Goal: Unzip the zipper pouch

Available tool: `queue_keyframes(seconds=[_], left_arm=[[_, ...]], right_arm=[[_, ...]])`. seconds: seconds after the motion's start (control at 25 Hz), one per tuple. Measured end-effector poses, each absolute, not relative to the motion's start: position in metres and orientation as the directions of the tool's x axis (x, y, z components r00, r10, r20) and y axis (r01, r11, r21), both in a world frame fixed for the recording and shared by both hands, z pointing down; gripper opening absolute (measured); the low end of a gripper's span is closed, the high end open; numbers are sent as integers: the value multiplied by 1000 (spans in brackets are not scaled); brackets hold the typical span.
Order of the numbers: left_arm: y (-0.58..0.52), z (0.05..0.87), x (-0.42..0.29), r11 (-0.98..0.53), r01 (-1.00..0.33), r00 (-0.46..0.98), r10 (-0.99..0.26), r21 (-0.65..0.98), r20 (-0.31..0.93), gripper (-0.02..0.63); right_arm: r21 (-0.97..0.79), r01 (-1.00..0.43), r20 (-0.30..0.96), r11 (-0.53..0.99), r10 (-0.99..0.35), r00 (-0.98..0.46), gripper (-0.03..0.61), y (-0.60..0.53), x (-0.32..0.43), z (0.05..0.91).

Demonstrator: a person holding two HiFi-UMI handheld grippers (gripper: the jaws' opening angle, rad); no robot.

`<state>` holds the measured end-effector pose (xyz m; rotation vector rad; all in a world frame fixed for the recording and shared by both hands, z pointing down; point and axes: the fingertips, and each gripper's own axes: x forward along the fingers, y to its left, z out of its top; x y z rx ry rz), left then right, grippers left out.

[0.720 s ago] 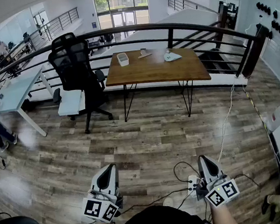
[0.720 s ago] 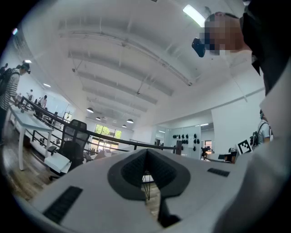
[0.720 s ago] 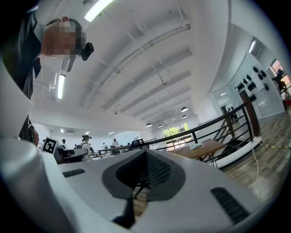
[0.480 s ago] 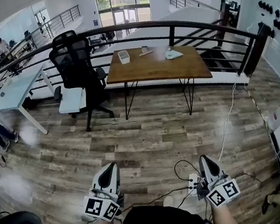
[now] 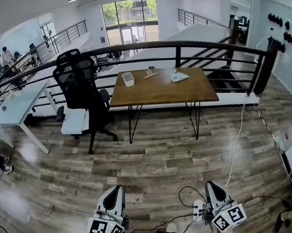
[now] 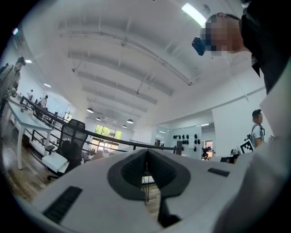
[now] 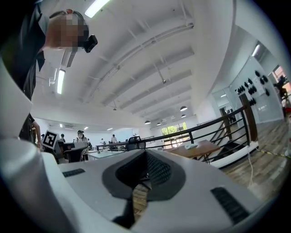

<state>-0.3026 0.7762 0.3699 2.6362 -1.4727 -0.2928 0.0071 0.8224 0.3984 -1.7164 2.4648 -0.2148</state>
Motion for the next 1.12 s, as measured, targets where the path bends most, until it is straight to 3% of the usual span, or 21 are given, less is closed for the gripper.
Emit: queue_keyframes(seconds=[0.28,0.36,0.4,0.48,1.12], left_arm=[[764,354,-278,-496,-849,474,-867,181,-154,15],[766,351,-263,-500,-849,477,-864,170,-161,61],[768,350,-256,-497,-851,474,-865,166,-164,160],[768,349,-245,-482,-861,456,-873,162,-173,198],[731,363,-232,-437,-885,417,-898,163,-141,230]], right_arm=[[-162,-907,-122,388,-920,-372,26,819,35,377],[-159,-903,-150,400,-913,-379,134,821,47,371],[-161,-902,-162,400,-913,-376,205,821,53,369],[-166,-904,-180,393,-914,-364,261,822,66,366],[-154,-906,-85,394,-919,-385,249,791,79,386]])
